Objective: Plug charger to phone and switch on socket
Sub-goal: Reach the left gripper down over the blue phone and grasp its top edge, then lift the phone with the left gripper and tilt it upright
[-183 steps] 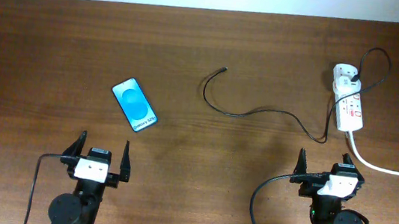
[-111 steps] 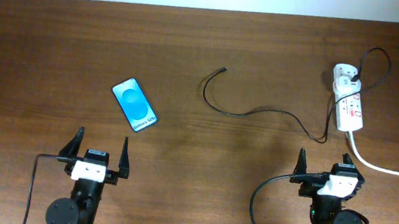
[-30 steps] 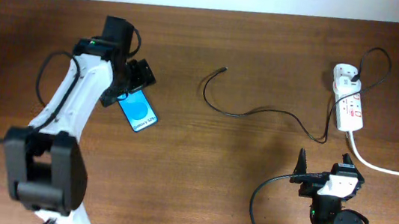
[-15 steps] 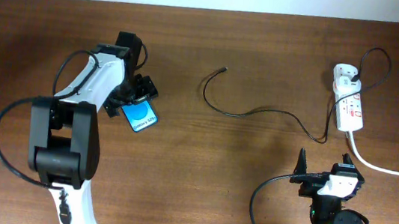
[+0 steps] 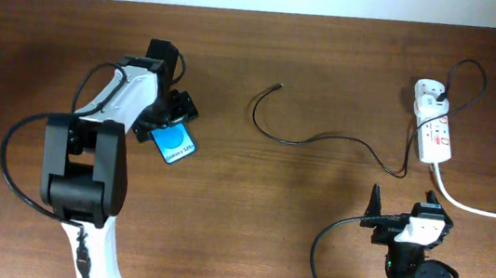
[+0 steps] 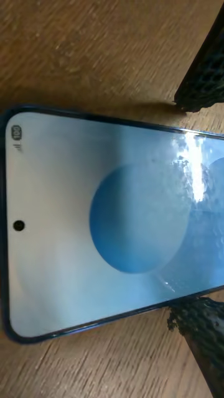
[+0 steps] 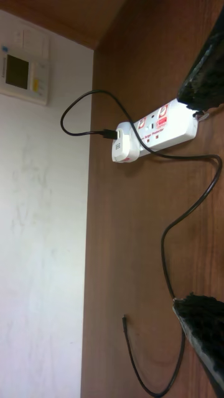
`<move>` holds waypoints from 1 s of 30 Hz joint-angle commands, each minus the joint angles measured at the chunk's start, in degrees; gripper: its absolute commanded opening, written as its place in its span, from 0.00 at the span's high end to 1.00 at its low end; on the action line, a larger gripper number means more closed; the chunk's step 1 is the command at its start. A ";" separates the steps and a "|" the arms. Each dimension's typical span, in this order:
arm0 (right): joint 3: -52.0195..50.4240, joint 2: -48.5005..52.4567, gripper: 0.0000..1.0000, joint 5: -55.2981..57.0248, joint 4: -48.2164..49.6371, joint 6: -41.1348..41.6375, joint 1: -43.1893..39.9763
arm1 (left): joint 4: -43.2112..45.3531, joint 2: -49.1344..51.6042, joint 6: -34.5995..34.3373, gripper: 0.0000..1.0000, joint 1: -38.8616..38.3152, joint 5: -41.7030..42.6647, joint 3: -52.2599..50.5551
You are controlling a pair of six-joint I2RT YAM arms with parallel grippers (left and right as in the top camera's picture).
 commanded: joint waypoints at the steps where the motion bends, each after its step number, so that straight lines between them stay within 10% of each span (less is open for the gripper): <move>1: -0.46 -0.26 0.02 -0.28 -0.13 0.02 -0.22 | 0.33 4.46 -0.63 0.01 0.20 0.33 0.26; 30: -0.46 -0.26 0.02 -0.31 -0.13 0.02 -0.22 | -4.98 6.51 -8.44 0.01 0.20 0.74 -1.36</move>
